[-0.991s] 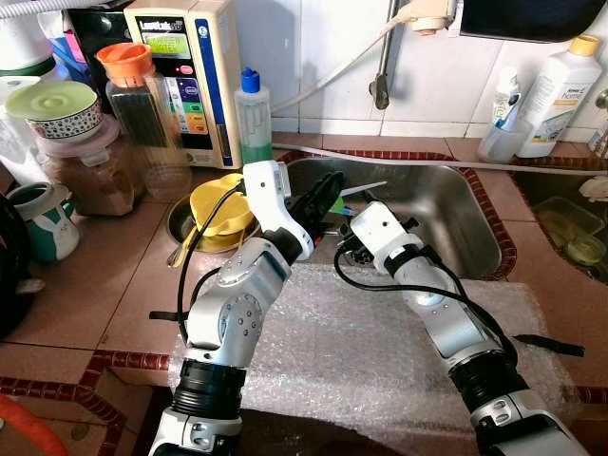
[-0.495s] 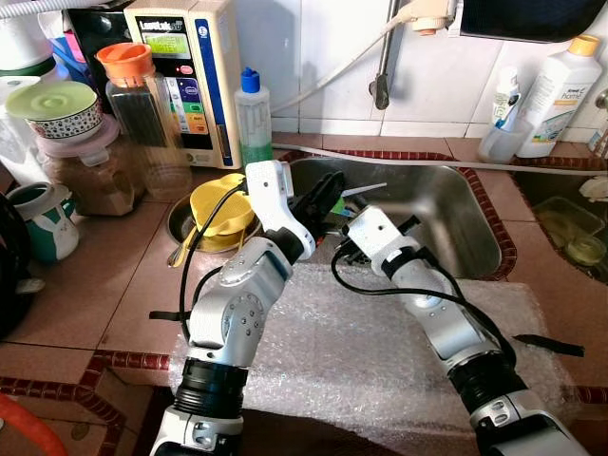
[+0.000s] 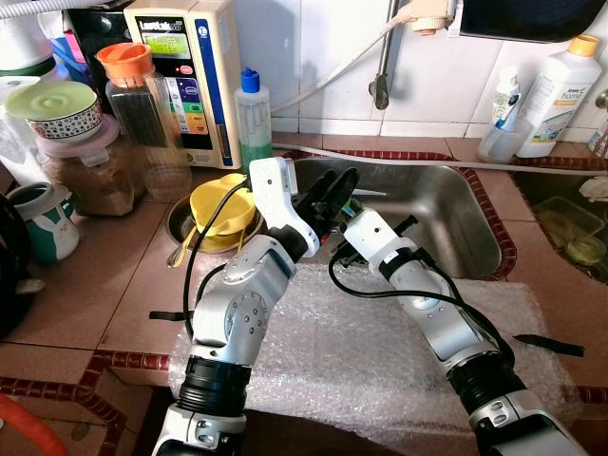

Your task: Kitchen organization

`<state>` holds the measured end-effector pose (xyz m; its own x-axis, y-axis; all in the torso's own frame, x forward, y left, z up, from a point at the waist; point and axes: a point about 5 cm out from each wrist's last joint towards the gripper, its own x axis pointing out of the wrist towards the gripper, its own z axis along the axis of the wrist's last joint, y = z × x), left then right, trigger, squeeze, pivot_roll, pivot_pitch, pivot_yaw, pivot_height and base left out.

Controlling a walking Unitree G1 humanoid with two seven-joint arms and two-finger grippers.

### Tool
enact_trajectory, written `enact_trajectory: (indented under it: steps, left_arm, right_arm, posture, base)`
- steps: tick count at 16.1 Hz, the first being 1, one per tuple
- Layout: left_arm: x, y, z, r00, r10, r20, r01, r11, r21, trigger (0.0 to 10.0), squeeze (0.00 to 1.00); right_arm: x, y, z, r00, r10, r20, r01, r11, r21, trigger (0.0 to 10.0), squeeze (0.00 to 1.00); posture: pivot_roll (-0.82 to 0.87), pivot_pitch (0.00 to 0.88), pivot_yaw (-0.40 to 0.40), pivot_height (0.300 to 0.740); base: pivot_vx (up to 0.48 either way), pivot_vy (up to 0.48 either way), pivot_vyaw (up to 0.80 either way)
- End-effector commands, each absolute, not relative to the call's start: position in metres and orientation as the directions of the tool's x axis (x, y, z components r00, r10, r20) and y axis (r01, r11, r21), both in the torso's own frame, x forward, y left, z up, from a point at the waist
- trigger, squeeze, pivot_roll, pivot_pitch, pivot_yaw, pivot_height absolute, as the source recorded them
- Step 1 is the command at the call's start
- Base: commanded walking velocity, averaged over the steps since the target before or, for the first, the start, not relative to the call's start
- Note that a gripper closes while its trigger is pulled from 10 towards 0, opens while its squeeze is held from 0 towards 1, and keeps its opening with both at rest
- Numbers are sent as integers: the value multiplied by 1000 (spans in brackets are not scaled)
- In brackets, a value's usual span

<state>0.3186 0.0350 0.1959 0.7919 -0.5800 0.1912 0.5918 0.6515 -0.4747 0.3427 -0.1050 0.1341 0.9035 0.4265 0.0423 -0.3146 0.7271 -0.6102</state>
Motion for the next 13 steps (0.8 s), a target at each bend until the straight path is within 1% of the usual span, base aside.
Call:
enact_trajectory:
  steps: [1, 4, 9, 11, 13]
  left_arm:
    - [320, 35, 193, 802, -572, 171, 577, 669, -469, 10000, 1000]
    - [319, 40, 194, 801, -570, 184, 579, 656, -484, 10000, 1000]
    - [309, 42, 201, 739, -635, 225, 651, 587, -480, 10000, 1000]
    - [304, 41, 197, 721, -659, 212, 669, 585, -458, 10000, 1000]
    - [301, 44, 195, 726, -661, 190, 668, 612, -424, 10000, 1000]
  right_arm:
    - [346, -109, 143, 906, 416, 77, -288, 741, -607, 0, 0]
    - [350, -113, 143, 915, 397, 72, -273, 740, -615, 0, 0]
    - [360, -124, 138, 937, 349, 19, -257, 726, -637, 0, 0]
    - [365, -127, 137, 943, 331, -3, -253, 716, -650, 0, 0]
    - [371, -135, 133, 952, 302, -44, -258, 718, -646, 0, 0]
  posture:
    - [-40, 0, 53, 740]
    - [-43, 0, 54, 740]
    - [-24, 0, 42, 740]
    - [-16, 0, 35, 740]
    - [-6, 0, 27, 740]
  base:
    - [0, 0, 0]
    - [0, 0, 0]
    - [0, 0, 0]
    - [0, 0, 0]
    - [0, 0, 0]
